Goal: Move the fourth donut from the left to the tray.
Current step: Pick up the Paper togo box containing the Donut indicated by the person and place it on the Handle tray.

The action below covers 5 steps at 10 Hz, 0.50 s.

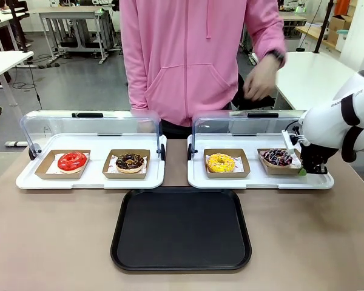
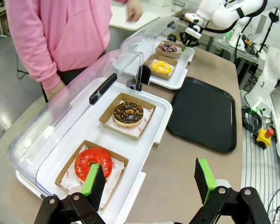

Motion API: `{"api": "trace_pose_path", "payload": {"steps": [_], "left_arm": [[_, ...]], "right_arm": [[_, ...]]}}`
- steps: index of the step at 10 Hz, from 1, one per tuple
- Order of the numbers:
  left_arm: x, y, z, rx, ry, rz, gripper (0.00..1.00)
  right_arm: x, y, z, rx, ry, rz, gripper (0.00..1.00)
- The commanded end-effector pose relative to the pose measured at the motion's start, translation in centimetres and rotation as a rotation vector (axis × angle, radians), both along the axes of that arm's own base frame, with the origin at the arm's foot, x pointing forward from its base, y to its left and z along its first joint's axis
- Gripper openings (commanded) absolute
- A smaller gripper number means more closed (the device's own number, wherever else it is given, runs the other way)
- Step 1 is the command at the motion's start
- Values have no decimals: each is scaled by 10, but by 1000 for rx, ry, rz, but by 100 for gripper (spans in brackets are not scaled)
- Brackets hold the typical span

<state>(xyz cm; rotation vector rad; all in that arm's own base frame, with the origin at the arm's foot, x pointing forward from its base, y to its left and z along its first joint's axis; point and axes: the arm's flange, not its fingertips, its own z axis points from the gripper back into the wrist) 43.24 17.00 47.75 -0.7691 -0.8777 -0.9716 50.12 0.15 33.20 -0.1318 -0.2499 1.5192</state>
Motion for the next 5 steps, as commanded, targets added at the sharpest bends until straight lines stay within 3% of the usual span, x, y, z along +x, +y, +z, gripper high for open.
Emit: {"api": "trace_pose_path", "payload": {"steps": [1,5], "left_arm": [[-1,-1,2,-8,-4,-5,100],[-1,-1,2,-8,-4,-5,100]], "right_arm": [[-17,15,25,24,-78,-73,2],[-48,54,63,33,-85,-120,2]]}}
